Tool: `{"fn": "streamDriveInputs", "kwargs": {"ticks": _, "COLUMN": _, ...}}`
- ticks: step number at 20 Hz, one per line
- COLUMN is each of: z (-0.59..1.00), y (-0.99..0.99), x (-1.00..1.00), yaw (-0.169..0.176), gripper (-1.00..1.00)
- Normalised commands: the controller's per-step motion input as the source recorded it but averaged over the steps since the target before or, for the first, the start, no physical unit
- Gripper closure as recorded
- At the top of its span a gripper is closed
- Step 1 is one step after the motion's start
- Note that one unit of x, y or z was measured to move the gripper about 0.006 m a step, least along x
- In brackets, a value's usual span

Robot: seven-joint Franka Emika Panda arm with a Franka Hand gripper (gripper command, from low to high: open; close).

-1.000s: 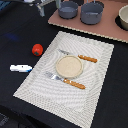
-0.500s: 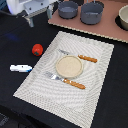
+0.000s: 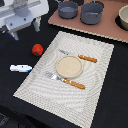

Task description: Place the pan onto the stove and place the fish and sausage into the pan.

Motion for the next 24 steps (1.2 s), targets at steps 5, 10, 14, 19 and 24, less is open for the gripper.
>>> {"fn": "streamDriveInputs", "kwargs": {"ticks": 5, "z": -0.21, "y": -0.67, "x": 0.23, "yaw": 0.200, "gripper": -1.00}}
{"fn": "streamDriveInputs", "kwargs": {"ticks": 10, "z": -0.20, "y": -0.77, "x": 0.23, "yaw": 0.130, "gripper": -1.00}}
{"fn": "streamDriveInputs", "kwargs": {"ticks": 14, "z": -0.29, "y": -0.43, "x": 0.18, "yaw": 0.084, "gripper": -1.00}}
{"fn": "streamDriveInputs", "kwargs": {"ticks": 19, "z": -0.34, "y": -0.04, "x": 0.04, "yaw": 0.054, "gripper": -1.00}}
{"fn": "streamDriveInputs", "kwargs": {"ticks": 24, "z": -0.33, "y": -0.10, "x": 0.07, "yaw": 0.028, "gripper": -1.00}}
